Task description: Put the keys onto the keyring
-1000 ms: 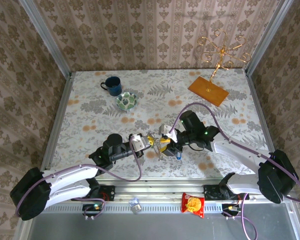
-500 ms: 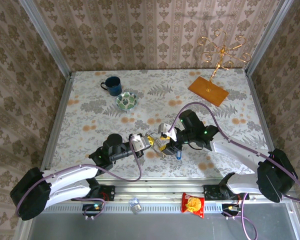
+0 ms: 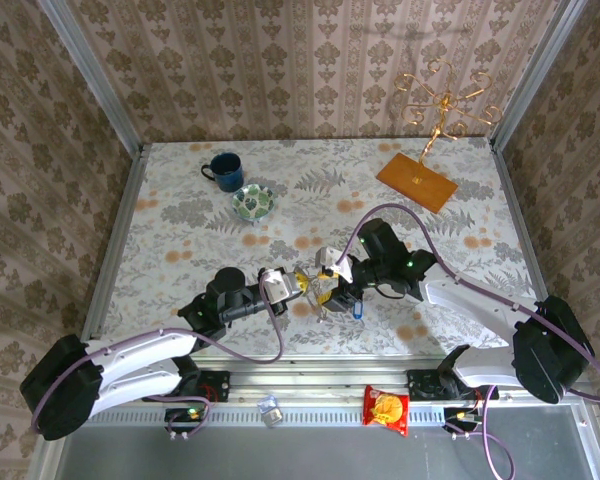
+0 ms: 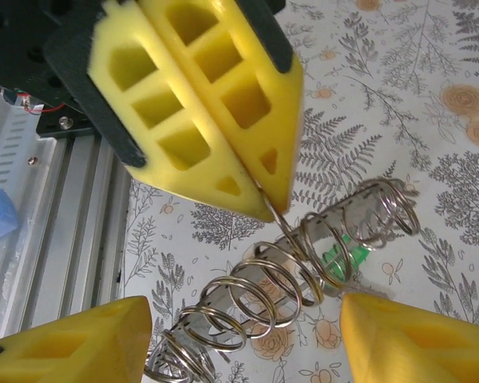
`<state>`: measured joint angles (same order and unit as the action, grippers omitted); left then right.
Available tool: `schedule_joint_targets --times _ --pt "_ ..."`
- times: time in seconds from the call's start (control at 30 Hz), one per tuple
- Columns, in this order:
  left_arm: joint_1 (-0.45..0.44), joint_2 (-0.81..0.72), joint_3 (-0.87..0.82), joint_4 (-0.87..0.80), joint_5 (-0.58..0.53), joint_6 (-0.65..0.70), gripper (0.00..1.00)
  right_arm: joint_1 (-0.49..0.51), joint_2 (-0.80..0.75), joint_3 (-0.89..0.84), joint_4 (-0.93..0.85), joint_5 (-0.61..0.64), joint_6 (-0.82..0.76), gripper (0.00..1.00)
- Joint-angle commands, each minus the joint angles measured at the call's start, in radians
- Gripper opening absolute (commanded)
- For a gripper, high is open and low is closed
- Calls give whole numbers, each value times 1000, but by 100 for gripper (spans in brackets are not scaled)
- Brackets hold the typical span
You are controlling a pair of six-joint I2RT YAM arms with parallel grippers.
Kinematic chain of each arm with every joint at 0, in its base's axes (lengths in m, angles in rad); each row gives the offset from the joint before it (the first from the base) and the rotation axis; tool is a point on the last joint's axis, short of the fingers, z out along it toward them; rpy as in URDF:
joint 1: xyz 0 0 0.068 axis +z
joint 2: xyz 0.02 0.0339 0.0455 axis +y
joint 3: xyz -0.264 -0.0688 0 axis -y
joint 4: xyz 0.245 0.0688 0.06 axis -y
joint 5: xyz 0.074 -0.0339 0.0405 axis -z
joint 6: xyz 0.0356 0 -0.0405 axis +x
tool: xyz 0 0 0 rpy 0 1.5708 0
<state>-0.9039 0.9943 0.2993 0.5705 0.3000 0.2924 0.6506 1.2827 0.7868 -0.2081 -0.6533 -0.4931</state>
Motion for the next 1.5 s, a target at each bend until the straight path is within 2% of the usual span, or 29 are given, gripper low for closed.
schedule_joint_targets --times 0.0,0.27,0.6,0.67,0.73,0.87,0.93,1.17,1.47 --pt "-5 7 -8 46 18 5 0 12 -12 26 -3 -57 -29 64" --pt "-6 6 -7 45 5 4 0 29 -32 26 -93 -48 -57 60" --pt "-5 15 -9 45 7 -3 0 116 -126 -13 -119 -81 -101 59" --pt "-5 15 -14 48 11 -7 0 110 -152 -26 -106 -30 -99 58" --pt "-6 16 -20 57 18 -9 0 88 -175 -52 -30 50 -65 52" --pt "-6 18 -25 66 31 -15 0 53 -178 -81 106 158 -31 32" --pt "-6 21 -30 76 36 -16 0 53 -156 -80 141 185 -36 28" --pt "-5 20 -37 90 43 -21 0 53 -85 -80 191 124 -24 30" --pt "-6 23 -38 98 54 -24 0 56 -46 -78 205 140 -35 30"
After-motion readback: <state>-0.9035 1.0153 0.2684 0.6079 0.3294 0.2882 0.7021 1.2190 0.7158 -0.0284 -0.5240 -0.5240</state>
